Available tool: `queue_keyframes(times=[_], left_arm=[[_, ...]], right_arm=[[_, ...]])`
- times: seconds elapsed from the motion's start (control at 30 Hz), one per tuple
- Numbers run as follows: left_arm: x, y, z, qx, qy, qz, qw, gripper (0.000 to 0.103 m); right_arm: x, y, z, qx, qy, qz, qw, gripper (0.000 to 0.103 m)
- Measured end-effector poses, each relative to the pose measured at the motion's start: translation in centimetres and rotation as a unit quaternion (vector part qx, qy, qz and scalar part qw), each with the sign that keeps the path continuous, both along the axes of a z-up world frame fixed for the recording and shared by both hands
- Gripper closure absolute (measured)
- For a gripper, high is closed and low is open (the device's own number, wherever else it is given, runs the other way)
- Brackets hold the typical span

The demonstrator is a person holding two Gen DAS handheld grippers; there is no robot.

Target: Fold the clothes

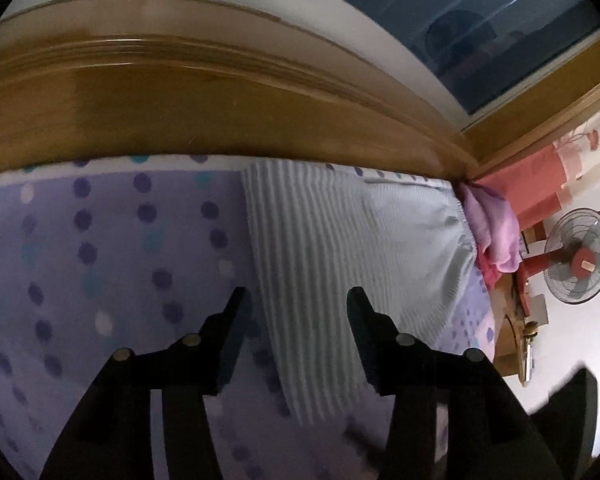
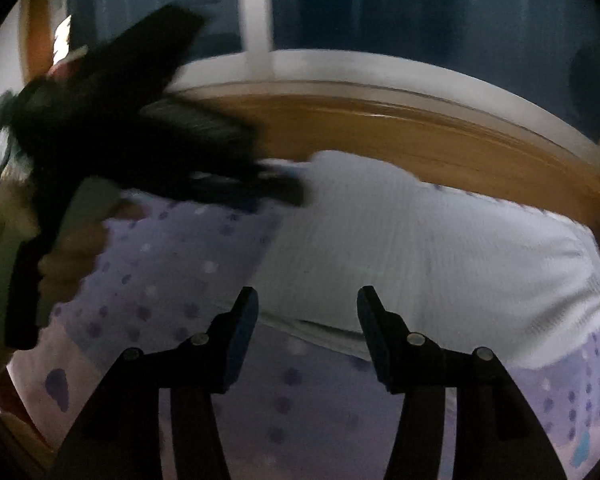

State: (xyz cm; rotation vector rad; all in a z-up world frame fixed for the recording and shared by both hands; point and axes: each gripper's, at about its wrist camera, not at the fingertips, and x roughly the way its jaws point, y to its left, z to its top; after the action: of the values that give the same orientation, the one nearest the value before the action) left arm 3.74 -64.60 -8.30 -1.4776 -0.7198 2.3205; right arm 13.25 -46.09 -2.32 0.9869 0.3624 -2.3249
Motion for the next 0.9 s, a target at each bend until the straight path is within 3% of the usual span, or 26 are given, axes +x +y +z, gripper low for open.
queue_keyframes(times=[0.17, 0.33, 0.43, 0.53, 0.73, 0.9], left_arm=[[-2.0, 0.8, -1.6, 0.024, -0.015, -0.016, 0.9995, 0.052], [-2.2, 1.2, -2.1, 0.014, -0.018, -0.011, 0.9997, 0.051], [-2.1, 1.5, -2.0, 0.001, -0.019, -0.006, 0.9998, 0.056], [-1.8, 1.8, -1.4, -0.016, -0.013, -0.004, 0.9998, 0.067], [-1.1, 2.3, 1.1, -0.011, -0.008, 0.011, 0.9998, 0.073], [-0.8, 4.3, 4.4, -0.014, 0.011, 0.018, 0.9997, 0.074]], right_arm=[[-1.5, -3.7, -2.1, 0.043, 0.003, -0.011, 0.999, 0.051], [-1.3, -4.2, -3.2, 0.059, 0.03, -0.026, 0.997, 0.052], [-1.9, -3.1, -3.0, 0.026, 0.019, -0.042, 0.999, 0.068], [-2.5, -2.0, -2.8, -0.006, 0.002, -0.043, 0.999, 0.076], [-3.2, 1.7, -0.8, -0.105, -0.022, -0.021, 0.994, 0.081], [-4.3, 6.2, 0.7, -0.179, -0.049, -0.02, 0.982, 0.081]])
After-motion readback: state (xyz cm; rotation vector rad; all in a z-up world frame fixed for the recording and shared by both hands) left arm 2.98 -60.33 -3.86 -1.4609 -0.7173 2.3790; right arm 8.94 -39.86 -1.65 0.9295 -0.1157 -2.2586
